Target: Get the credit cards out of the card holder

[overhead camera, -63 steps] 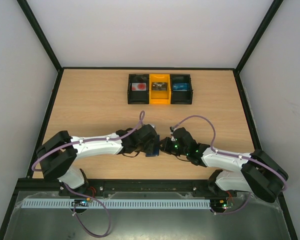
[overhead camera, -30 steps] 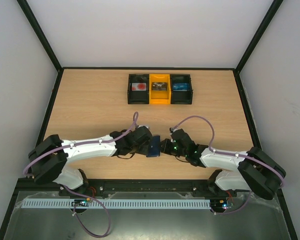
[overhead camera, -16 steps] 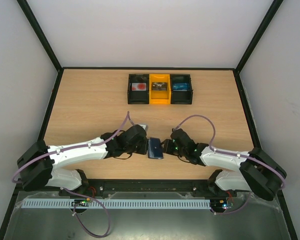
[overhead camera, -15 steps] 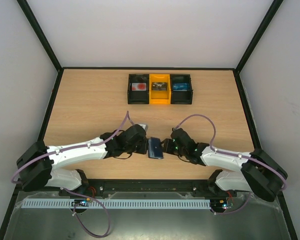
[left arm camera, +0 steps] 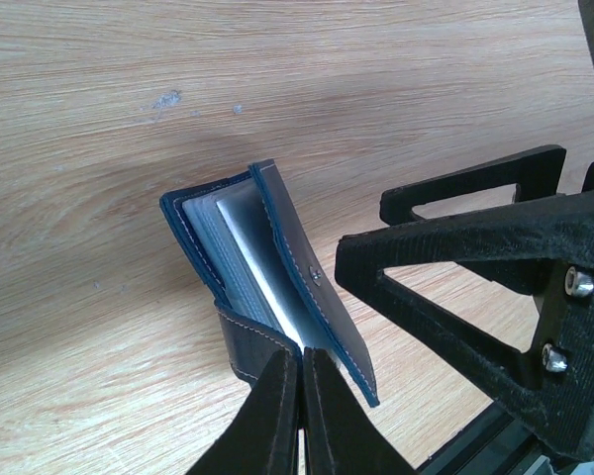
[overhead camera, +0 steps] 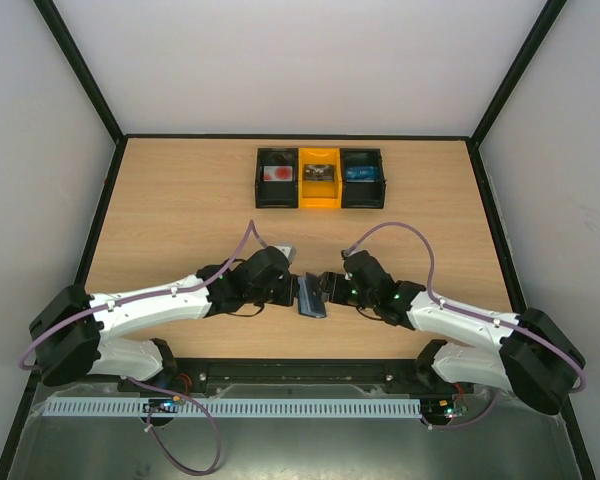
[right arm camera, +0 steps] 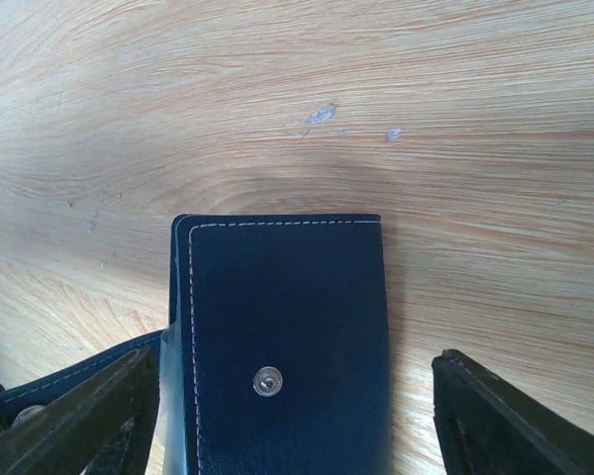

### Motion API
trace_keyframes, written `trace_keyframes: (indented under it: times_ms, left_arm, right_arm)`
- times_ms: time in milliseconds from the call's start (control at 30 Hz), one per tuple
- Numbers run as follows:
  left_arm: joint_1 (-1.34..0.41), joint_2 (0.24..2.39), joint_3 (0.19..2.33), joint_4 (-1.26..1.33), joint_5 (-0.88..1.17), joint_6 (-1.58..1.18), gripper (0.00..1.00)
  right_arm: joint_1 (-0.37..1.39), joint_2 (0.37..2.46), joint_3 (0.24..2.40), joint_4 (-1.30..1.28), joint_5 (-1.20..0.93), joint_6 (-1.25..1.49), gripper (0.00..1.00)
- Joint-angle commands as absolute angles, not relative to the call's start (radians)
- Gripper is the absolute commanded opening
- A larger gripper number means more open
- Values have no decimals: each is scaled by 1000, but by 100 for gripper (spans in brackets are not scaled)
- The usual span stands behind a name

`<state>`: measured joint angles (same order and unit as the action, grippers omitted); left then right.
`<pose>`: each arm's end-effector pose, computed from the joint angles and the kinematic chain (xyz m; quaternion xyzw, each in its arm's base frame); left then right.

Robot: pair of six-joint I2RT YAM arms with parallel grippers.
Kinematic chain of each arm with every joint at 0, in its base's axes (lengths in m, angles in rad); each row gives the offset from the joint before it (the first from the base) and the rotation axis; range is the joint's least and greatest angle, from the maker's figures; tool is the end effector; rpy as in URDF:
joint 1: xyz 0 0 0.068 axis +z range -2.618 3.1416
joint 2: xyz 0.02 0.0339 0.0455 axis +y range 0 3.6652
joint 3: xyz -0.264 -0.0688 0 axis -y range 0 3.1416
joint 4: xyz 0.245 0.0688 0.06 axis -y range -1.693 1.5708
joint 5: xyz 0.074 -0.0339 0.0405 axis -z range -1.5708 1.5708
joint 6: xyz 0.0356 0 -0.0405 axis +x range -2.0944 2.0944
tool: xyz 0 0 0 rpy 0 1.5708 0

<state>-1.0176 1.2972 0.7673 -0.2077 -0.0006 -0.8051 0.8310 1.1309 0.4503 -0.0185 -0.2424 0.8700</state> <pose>0.1427 -0.2310 0.2219 0.0969 0.9093 -0.3196 0.2481 0.1412 0.1674 0.1750 -0.0335 0.9007 0.3873 0.1941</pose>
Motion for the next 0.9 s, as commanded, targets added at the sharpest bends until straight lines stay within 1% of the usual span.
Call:
trace_keyframes:
  times_ms: [0,233,300,367,467,633,700,767,867]
  left_arm:
    - [-1011,1272,762,-192,6,-813,3]
    - [-1010,1261,757,-192,8,-817,2]
    - [-1011,1259,750,-188,9,-820,2]
    - [-1009,1256,740,-184,7,-822,2]
    - [-1008,1251,731,-201,-9,-824,2]
    - [-995,1228,693,-253,-61,-846,3]
    - [-985,1214,658,-262,-63,-861,2]
    - [-971,1200,628,-271,-66,-878,2]
    - [-953,1168,581,-272,-60,-897,2]
  right_arm:
    - [830,1145,485,-42,-256,850,75]
    - [834,1190,487,-26,-272,840,80]
    - [836,1202,485,-32,-253,841,79]
    - [836,1210,491,-52,-223,841,76]
    - [836,1212,504,-97,-169,831,64]
    - [835,1189,487,-112,-99,835,34]
    - [836,1177,471,-109,-83,840,25]
    - [836,1161,450,-104,-63,846,18]
    - [836,1145,432,-103,-38,852,12]
